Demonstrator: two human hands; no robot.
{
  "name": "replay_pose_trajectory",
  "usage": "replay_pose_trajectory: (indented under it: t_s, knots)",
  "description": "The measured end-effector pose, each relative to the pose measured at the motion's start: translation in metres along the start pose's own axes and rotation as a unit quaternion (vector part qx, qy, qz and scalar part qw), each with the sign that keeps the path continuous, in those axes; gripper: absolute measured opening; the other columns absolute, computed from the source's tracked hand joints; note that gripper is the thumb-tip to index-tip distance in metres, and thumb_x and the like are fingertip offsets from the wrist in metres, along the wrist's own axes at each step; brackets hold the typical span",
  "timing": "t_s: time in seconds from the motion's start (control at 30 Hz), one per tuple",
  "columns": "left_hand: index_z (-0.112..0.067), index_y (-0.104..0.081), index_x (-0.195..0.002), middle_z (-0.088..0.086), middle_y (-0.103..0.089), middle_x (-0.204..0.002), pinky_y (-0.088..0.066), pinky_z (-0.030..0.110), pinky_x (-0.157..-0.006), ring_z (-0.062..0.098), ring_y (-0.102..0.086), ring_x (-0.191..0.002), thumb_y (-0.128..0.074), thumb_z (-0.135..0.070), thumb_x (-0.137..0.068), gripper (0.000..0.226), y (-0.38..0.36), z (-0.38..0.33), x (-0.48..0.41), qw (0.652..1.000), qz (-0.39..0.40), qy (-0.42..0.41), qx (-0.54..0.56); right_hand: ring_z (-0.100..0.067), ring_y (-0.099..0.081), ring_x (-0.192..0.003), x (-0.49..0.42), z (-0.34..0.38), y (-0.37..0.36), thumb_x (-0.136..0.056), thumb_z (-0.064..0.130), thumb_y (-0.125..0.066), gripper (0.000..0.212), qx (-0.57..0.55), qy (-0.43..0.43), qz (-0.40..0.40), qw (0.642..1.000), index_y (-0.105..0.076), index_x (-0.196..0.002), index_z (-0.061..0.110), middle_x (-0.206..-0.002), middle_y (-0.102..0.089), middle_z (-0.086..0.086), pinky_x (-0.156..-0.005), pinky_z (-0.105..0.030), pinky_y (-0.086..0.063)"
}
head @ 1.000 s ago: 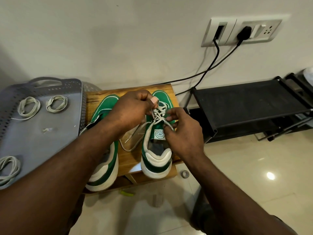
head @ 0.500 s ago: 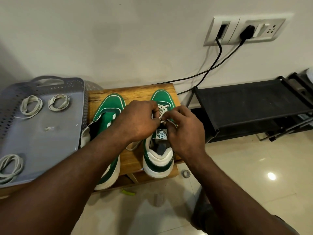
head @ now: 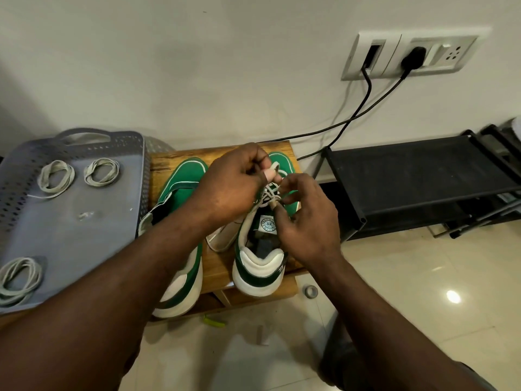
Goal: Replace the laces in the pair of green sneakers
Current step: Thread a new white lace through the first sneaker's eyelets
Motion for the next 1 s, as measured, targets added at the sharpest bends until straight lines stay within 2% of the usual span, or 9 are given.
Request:
replay_pose_trajectory:
  t_s: [0.1, 0.2, 0.33, 0.43, 0.53, 0.67, 0.77, 0.9, 1.0]
  knots:
    - [-0.023, -0.067, -0.096, -0.008, -0.074, -0.089, -0.057, 0.035, -0.080, 0.010, -0.070, -0.088, -0.071, -0.017, -0.097, 0.008, -0.001, -0.008, 0.001, 0.998, 0.017, -0.043, -0.043, -0.006, -0.065, -0.094, -0.004, 0.000, 0.010, -0.089, 0.018, -0.078, 0.063, -0.070, -0.021, -0.037, 0.997, -0.048, -0.143, 0.029, -0.115, -0.061, 0.009, -0.068, -0.028, -0.060]
    - [-0.031, -0.068, -0.094, -0.015, -0.070, -0.087, -0.048, 0.013, -0.070, 0.001, -0.065, -0.084, -0.074, -0.020, -0.095, 0.013, -0.011, -0.010, 0.004, 0.992, 0.064, -0.056, -0.093, -0.011, -0.061, -0.096, -0.011, 0.001, 0.014, -0.094, 0.025, -0.075, 0.054, -0.036, 0.010, -0.043, 0.998, -0.055, -0.144, 0.033, -0.112, -0.059, 0.004, -0.072, -0.026, -0.058]
    - [-0.029, -0.069, -0.099, -0.010, -0.071, -0.087, -0.048, 0.009, -0.063, 0.000, -0.065, -0.078, -0.078, -0.017, -0.091, 0.017, -0.008, -0.005, 0.001, 0.995, 0.050, -0.035, -0.077, -0.020, -0.060, -0.093, -0.014, -0.004, 0.020, -0.092, 0.029, -0.071, 0.019, 0.005, 0.031, -0.055, 0.998, -0.076, -0.104, 0.016, -0.101, -0.061, 0.002, -0.071, -0.044, -0.057]
    - [-0.028, -0.071, -0.100, -0.007, -0.071, -0.088, -0.044, 0.007, -0.058, -0.006, -0.061, -0.071, -0.080, -0.016, -0.090, 0.018, -0.007, 0.001, -0.001, 0.996, 0.068, 0.001, -0.057, -0.027, -0.057, -0.089, -0.019, -0.004, 0.030, -0.088, 0.027, -0.064, 0.015, -0.136, 0.037, -0.039, 0.989, -0.069, -0.085, 0.013, -0.093, -0.059, -0.002, -0.072, -0.047, -0.051]
    - [-0.031, -0.074, -0.098, -0.012, -0.070, -0.088, -0.041, 0.015, -0.060, -0.013, -0.057, -0.069, -0.078, -0.019, -0.092, 0.014, -0.011, 0.010, -0.001, 0.990, 0.101, 0.022, -0.100, -0.025, -0.055, -0.082, -0.023, -0.005, 0.039, -0.089, 0.024, -0.056, 0.019, -0.393, -0.014, -0.015, 0.919, -0.064, -0.080, 0.009, -0.086, -0.059, -0.011, -0.073, -0.041, -0.046]
    - [-0.027, -0.076, -0.102, -0.013, -0.072, -0.093, -0.044, 0.021, -0.069, -0.011, -0.062, -0.077, -0.076, -0.026, -0.095, 0.008, -0.017, 0.012, 0.001, 0.985, 0.133, 0.031, -0.106, -0.019, -0.055, -0.074, -0.020, -0.009, 0.041, -0.100, 0.024, -0.047, 0.036, -0.522, -0.091, -0.016, 0.848, -0.065, -0.069, 0.021, -0.072, -0.059, -0.002, -0.078, -0.040, -0.045]
    - [-0.019, -0.077, -0.097, -0.003, -0.076, -0.092, -0.051, 0.028, -0.074, 0.003, -0.067, -0.079, -0.071, -0.037, -0.097, 0.019, -0.017, 0.013, 0.001, 0.989, 0.131, 0.060, -0.029, -0.015, -0.050, -0.061, -0.019, -0.017, 0.041, -0.105, 0.025, -0.049, 0.041, -0.588, -0.163, -0.050, 0.791, -0.061, -0.067, 0.017, -0.063, -0.052, 0.000, -0.063, -0.028, -0.047]
    - [-0.019, -0.075, -0.089, -0.004, -0.076, -0.086, -0.047, 0.032, -0.078, 0.004, -0.064, -0.076, -0.058, -0.036, -0.105, 0.029, -0.010, 0.020, -0.005, 0.991, 0.085, 0.097, 0.039, -0.007, -0.044, -0.048, -0.017, -0.026, 0.058, -0.103, 0.025, -0.054, 0.040, -0.471, -0.155, -0.098, 0.863, -0.056, -0.064, 0.019, -0.052, -0.048, 0.009, -0.055, -0.026, -0.041]
    - [-0.019, -0.074, -0.088, -0.005, -0.073, -0.085, -0.047, 0.033, -0.080, 0.006, -0.061, -0.077, -0.058, -0.036, -0.105, 0.029, -0.009, 0.022, -0.006, 0.992, 0.077, 0.090, 0.031, -0.007, -0.039, -0.045, -0.019, -0.021, 0.068, -0.102, 0.025, -0.051, 0.036, -0.525, -0.148, -0.093, 0.833, -0.050, -0.068, 0.014, -0.049, -0.044, 0.010, -0.054, -0.026, -0.039]
Point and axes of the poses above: each hand's wrist, its own x-axis away from the middle knuckle, its own y-axis out of the back of the hand, z = x × y, the point moved 8 cm from there along -x, towards the middle knuckle
